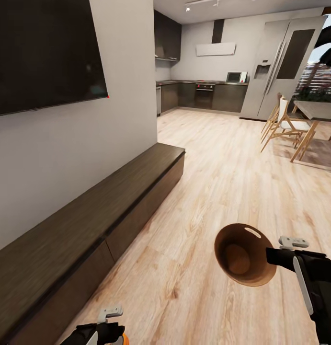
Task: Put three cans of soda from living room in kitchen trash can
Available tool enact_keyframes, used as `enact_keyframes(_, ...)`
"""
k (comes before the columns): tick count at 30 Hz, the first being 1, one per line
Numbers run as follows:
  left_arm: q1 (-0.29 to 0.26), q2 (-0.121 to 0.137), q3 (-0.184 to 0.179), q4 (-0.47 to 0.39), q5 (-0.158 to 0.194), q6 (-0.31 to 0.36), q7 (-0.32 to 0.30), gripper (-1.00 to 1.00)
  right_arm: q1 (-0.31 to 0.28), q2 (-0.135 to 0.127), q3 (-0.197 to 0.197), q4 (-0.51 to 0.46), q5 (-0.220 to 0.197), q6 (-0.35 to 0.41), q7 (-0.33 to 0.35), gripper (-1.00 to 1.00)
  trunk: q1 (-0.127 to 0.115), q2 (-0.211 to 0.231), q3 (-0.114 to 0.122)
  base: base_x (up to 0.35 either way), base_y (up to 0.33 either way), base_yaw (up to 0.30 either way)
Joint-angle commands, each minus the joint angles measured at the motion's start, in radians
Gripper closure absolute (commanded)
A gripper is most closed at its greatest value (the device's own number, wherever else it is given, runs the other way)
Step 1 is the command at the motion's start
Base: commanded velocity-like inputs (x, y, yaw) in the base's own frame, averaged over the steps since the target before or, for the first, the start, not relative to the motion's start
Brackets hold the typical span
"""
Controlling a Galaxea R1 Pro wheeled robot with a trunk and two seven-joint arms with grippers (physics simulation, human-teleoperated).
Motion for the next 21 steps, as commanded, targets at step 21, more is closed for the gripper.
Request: enact_keyframes(21, -0.001, -0.004, -0.002, -0.012, 0.0, -0.032, 0.0, -1.0, -0.032, 0.035, 0.0, -0.077, 0.002, 0.001, 0.003, 1.0, 0.081, -0.147, -0.066, 0.0, 0.0, 0.0)
